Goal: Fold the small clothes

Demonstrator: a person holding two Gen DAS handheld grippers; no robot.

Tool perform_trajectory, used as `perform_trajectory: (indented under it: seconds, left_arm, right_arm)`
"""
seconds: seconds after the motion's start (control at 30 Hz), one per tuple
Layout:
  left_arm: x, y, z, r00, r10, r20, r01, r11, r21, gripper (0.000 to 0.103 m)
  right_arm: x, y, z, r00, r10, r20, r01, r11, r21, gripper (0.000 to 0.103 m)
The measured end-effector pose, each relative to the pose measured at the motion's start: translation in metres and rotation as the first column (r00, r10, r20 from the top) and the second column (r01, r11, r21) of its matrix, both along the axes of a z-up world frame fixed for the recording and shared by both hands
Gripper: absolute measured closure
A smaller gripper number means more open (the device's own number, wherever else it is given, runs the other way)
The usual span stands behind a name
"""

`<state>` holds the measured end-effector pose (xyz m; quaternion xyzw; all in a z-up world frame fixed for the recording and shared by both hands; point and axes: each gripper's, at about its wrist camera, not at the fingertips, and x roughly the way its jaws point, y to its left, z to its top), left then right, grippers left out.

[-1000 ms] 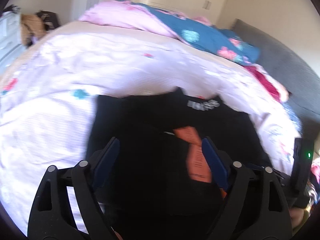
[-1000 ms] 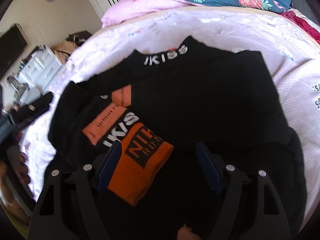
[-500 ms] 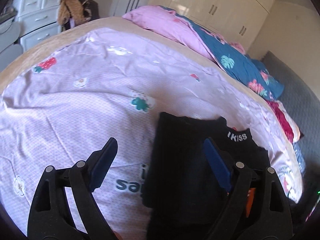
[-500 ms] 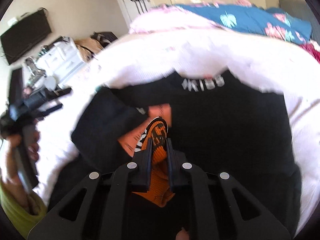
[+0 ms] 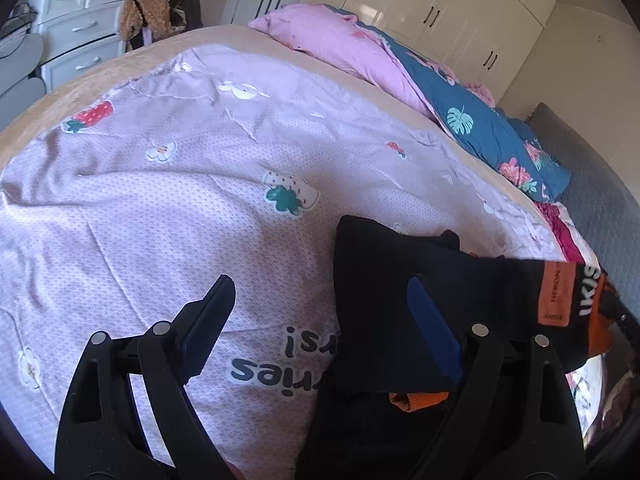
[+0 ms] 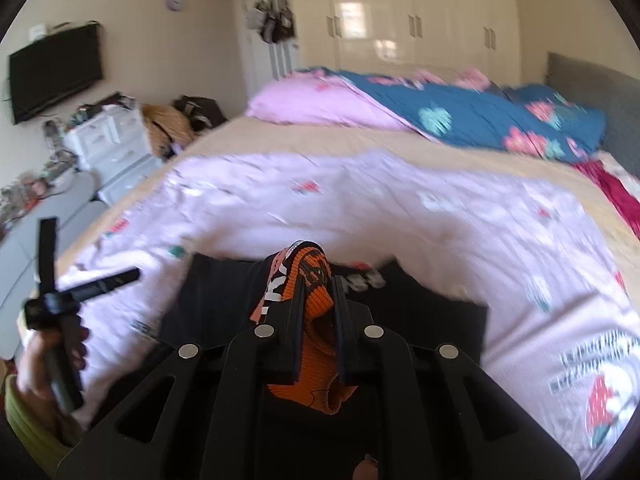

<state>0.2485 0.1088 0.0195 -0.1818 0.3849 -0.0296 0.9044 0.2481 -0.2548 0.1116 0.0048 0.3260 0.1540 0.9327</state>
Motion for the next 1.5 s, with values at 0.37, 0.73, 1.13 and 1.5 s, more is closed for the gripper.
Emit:
perform_trajectory:
  seconds: [0.37, 0.73, 1.13, 1.5]
  left_arm:
    - [0.014, -0.036, -0.033, 0.990, -0.113, -0.088, 0.110, 0.993, -0.028, 0.022]
    - [0.021, -0.053, -0.059, 0.976, -0.162, -0.148, 0.158, 0.987, -0.036, 0.072]
    - [0.018, -0.047, -0.059, 0.969, -0.183, -0.164, 0.184, 0.983, -0.008, 0.083]
    - [0.016, -0.053, -0.053, 0.971, -0.184, -0.155, 0.192, 0.981, 0.039, 0.081]
  right_arm:
    - [0.007, -0.023, -0.079, 0.984, -0.138, -0.111, 0.127, 0.987, -0.097, 0.091]
    - [0.007, -0.030, -0.096, 0.968, -0.210, -0.135, 0.188, 0.969, -0.158, 0.074]
    - [0.003, 0.031, -0.116, 0.974, -0.016, -0.226, -0.010, 0.993, -0.114, 0.062]
    - [-0.001, 0.019, -0.125, 0.965, -0.023, -0.259, -0.009, 0.992, -0.123, 0.068]
